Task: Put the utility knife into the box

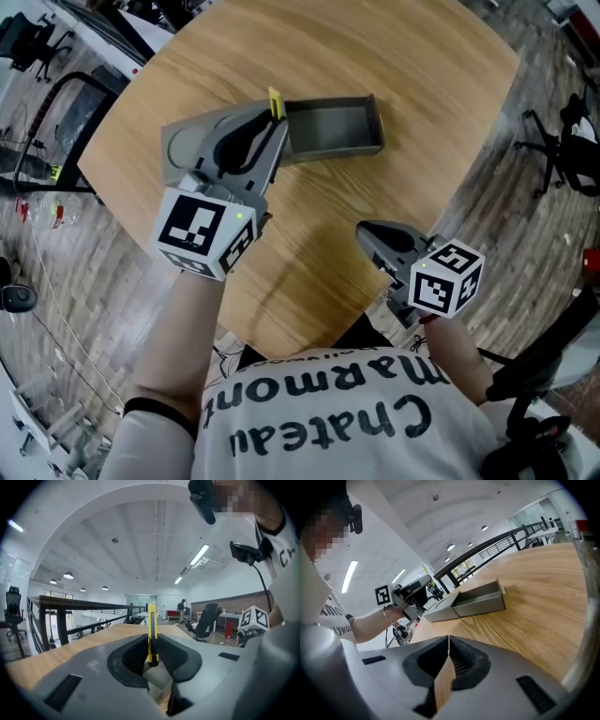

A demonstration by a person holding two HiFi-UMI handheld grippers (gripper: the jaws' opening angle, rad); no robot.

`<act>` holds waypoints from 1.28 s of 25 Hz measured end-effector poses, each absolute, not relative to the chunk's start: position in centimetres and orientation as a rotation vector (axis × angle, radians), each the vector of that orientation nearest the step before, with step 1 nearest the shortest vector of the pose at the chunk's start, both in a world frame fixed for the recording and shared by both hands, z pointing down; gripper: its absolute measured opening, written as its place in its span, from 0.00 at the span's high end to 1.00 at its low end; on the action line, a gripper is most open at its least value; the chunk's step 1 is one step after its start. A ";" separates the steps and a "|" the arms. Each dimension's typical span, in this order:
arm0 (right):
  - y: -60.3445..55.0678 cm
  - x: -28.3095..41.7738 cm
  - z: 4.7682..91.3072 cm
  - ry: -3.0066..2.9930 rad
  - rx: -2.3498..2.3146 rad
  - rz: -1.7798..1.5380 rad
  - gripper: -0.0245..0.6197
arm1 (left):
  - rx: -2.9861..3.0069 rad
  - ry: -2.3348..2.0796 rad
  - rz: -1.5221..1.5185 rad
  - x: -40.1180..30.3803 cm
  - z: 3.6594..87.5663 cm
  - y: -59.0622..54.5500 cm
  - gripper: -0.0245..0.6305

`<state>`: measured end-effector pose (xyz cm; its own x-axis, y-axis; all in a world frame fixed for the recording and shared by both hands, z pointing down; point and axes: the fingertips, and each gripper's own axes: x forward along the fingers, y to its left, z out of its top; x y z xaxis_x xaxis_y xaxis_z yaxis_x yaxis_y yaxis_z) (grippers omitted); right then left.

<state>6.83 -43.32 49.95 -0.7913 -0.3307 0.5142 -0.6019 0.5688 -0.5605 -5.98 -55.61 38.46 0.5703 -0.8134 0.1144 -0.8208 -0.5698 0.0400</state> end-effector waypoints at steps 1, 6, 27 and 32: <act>-43.4 6.9 50.1 -2.448 0.760 1.074 0.95 | 2.729 -1.436 0.180 -5.9 38.7 -56.4 0.87; -43.7 7.3 50.6 -2.441 0.763 1.108 0.95 | 2.937 -1.394 0.545 -2.9 39.7 -59.6 0.87; -42.5 8.2 52.3 -2.437 0.753 1.219 0.95 | 3.024 -0.830 1.547 3.6 50.9 -60.7 0.87; -42.0 7.6 51.9 -2.461 0.735 1.225 0.94 | 2.884 -0.533 1.765 3.5 54.1 -60.3 0.87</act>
